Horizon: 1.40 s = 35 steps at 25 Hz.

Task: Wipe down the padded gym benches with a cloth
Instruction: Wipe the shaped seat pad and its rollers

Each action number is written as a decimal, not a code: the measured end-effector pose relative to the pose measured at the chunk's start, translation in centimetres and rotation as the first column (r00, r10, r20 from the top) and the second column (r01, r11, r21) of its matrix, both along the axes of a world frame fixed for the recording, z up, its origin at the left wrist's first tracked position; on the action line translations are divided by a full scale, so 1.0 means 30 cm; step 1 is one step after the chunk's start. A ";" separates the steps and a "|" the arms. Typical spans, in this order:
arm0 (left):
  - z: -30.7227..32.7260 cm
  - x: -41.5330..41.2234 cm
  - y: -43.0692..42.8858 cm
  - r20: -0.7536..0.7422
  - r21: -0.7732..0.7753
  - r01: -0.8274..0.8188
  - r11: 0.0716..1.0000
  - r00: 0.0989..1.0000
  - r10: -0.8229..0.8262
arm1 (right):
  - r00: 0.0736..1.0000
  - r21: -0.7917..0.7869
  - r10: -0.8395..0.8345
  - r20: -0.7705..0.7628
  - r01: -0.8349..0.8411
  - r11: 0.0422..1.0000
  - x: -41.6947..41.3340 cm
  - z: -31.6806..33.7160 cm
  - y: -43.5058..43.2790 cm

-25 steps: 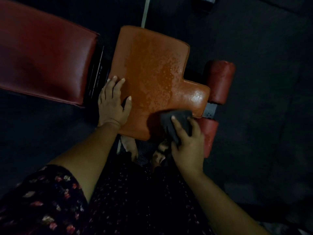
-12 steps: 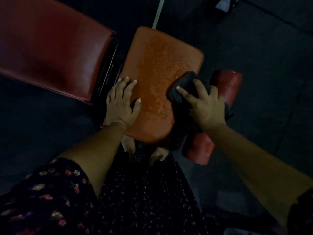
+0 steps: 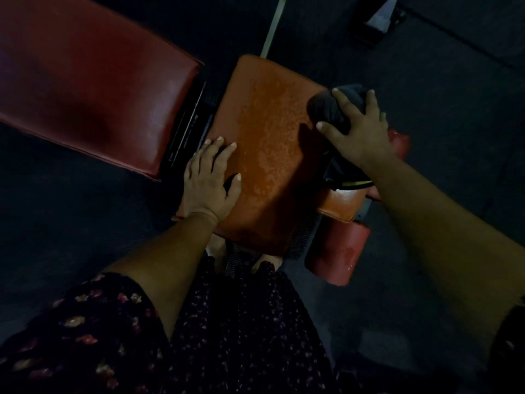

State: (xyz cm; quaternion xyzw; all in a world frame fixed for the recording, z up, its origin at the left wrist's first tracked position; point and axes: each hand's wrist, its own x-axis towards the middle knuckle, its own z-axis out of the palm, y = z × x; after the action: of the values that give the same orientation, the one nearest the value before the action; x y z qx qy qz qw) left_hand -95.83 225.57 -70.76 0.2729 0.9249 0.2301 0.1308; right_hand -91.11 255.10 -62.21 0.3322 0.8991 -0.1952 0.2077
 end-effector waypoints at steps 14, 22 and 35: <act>-0.042 -0.015 -0.005 -0.086 0.027 0.020 0.999 0.996 -0.018 | 0.934 0.327 0.358 0.022 -0.345 0.880 -0.415 0.006 -0.205; -0.035 -0.013 -0.001 -0.093 0.043 0.018 0.999 0.996 -0.014 | 0.774 0.337 0.601 0.198 -0.630 0.700 -0.553 -0.024 -0.288; -0.028 -0.004 -0.006 -0.062 0.081 0.008 0.997 0.998 -0.003 | 0.998 0.258 0.003 -0.060 0.013 0.966 0.028 0.044 -0.184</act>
State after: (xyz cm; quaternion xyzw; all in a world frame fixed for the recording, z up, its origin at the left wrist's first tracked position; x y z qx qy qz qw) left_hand -95.94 225.38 -71.59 0.2878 0.9176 0.2586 0.0914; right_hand -90.28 249.57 -60.90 0.3525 0.9219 -0.0870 0.1350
